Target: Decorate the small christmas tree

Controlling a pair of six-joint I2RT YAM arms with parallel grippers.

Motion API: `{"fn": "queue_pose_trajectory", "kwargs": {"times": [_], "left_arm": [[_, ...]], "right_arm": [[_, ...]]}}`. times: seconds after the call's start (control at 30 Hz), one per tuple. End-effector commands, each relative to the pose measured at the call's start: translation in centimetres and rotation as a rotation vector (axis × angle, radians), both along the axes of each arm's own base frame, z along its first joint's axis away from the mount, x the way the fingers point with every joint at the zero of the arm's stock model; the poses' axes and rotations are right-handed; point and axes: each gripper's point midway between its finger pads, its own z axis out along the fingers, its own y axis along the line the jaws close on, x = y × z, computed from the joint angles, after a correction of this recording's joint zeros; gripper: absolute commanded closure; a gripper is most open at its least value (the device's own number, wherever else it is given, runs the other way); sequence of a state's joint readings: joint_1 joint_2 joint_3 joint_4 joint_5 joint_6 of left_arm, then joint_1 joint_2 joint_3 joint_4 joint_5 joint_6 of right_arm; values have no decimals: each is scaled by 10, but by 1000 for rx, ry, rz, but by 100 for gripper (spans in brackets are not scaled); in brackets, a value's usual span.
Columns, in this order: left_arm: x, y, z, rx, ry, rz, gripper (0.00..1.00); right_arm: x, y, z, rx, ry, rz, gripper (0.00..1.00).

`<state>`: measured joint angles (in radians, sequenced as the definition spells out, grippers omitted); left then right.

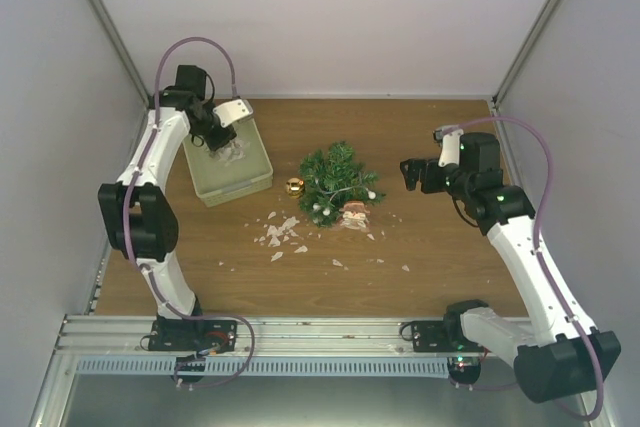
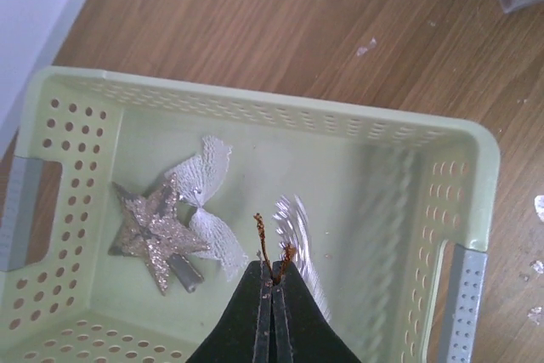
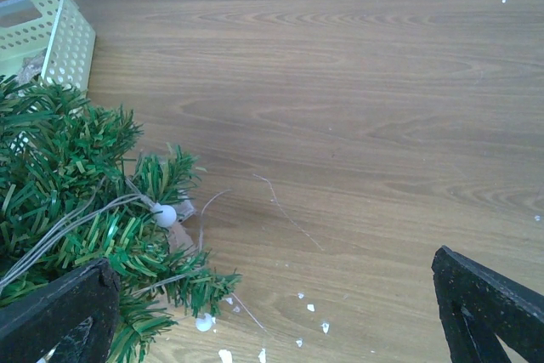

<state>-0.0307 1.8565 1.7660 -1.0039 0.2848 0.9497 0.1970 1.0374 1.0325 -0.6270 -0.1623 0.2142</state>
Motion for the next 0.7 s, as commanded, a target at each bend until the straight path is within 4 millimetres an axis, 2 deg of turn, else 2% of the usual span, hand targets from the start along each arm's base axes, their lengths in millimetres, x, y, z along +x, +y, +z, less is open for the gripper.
{"fn": "queue_pose_trajectory", "kwargs": {"times": [0.0, 0.3, 0.47, 0.53, 0.67], "left_arm": [[5, -14, 48, -55, -124, -5, 100], [27, -34, 133, -137, -368, 12, 100], [28, -56, 168, -212, -465, -21, 100], [26, -71, 178, -229, -491, -49, 100], [21, -100, 196, -258, -548, -83, 100]], "right_arm": [[2, -2, 23, 5, -82, -2, 0], [9, 0, 62, 5, -175, 17, 0], [21, 7, 90, 20, -234, 41, 1], [28, 14, 103, 43, -261, 74, 4], [41, 39, 126, 96, -329, 199, 18]]}}
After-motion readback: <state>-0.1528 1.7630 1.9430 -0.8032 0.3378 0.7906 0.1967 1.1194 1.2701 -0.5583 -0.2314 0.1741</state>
